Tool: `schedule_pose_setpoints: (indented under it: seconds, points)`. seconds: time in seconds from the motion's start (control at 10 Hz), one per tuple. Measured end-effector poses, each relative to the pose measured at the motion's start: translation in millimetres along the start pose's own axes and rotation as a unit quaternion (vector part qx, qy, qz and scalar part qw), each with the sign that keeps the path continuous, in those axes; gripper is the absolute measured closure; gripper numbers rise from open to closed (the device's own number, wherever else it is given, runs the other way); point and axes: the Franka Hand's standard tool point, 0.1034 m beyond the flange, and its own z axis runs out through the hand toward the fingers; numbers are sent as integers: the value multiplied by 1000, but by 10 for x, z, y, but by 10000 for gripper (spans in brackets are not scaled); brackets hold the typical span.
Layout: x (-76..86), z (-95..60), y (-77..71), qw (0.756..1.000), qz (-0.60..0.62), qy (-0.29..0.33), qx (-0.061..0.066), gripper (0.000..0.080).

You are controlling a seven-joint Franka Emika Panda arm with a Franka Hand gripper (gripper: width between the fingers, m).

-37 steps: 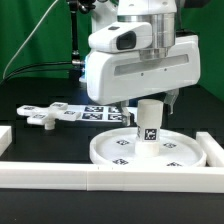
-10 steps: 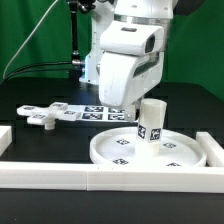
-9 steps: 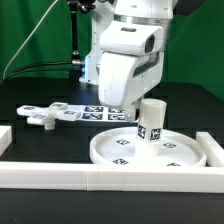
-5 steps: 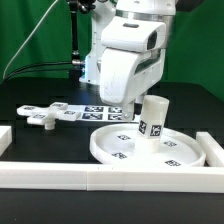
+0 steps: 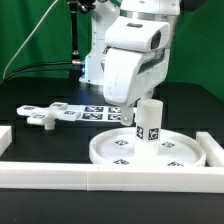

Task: Assemble round table

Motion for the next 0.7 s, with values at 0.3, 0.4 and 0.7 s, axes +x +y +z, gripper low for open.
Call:
schedule_pose_setpoints:
  seconds: [0.3,0.4,0.7]
  points:
    - [84,-5,-48,1000,6,1,0,151]
    - [142,-16,-68,1000,5,2,0,151]
    - [250,-28,-115,1000,-1,5,2,151]
